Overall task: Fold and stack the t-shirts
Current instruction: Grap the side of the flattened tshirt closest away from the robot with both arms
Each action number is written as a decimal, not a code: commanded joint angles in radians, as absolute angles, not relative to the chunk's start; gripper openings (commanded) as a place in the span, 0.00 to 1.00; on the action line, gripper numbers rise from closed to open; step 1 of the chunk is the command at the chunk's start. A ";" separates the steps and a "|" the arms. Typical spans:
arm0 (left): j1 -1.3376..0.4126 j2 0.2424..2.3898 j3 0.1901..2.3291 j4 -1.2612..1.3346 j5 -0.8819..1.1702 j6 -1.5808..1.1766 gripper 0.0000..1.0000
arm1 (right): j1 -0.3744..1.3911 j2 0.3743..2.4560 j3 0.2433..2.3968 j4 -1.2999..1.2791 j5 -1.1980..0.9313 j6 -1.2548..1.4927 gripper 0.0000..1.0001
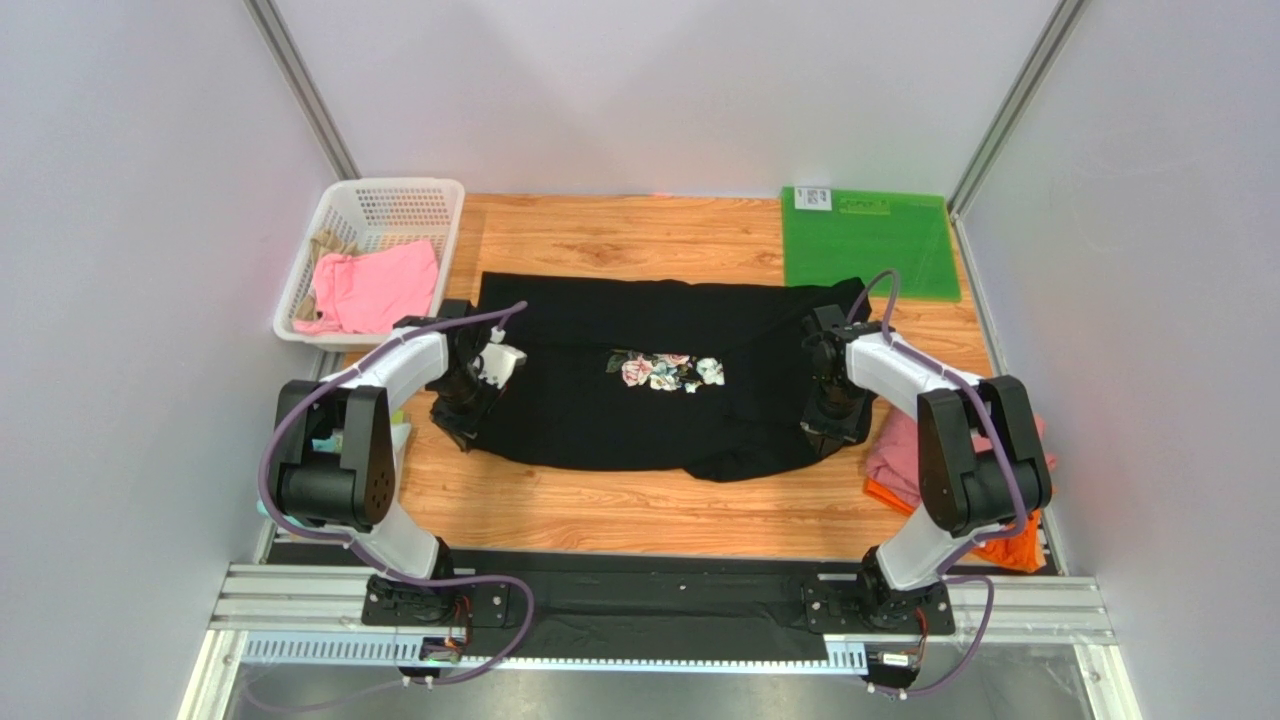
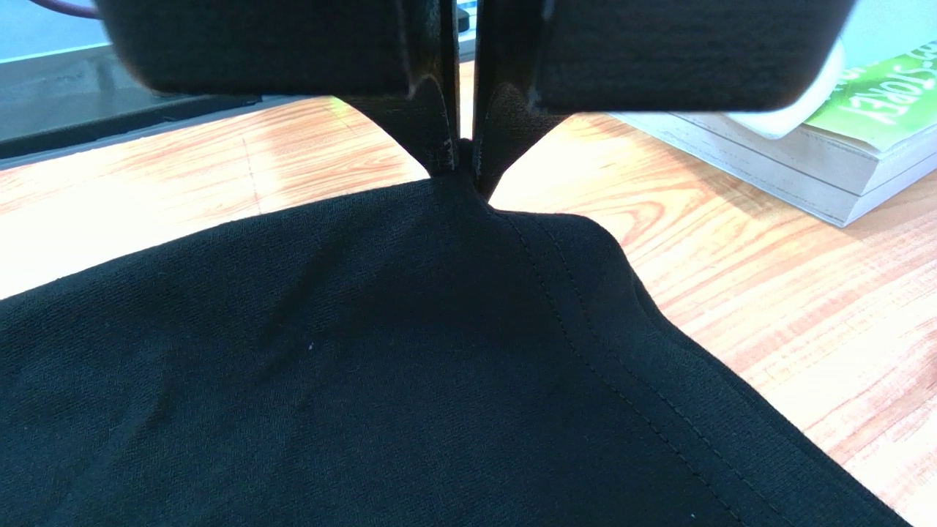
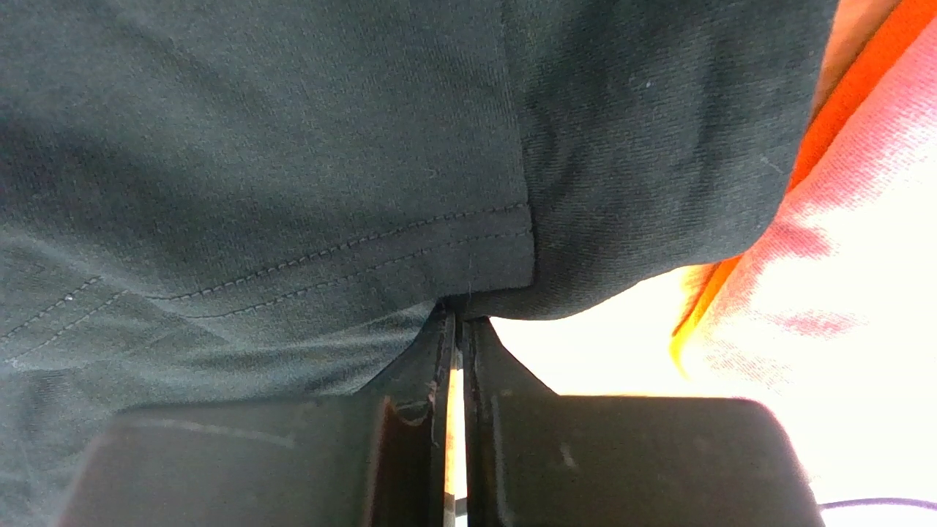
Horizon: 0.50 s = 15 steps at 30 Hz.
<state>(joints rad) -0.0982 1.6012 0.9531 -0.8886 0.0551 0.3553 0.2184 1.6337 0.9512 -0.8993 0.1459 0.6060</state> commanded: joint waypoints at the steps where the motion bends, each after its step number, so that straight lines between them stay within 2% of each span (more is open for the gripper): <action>1: -0.095 1.583 0.969 -0.902 0.066 0.368 0.00 | 0.218 1.592 0.908 -0.862 0.147 0.606 0.00; 15: -0.095 1.419 0.933 -0.995 0.060 0.400 0.00 | 0.298 1.309 0.726 -0.931 -0.046 0.738 0.00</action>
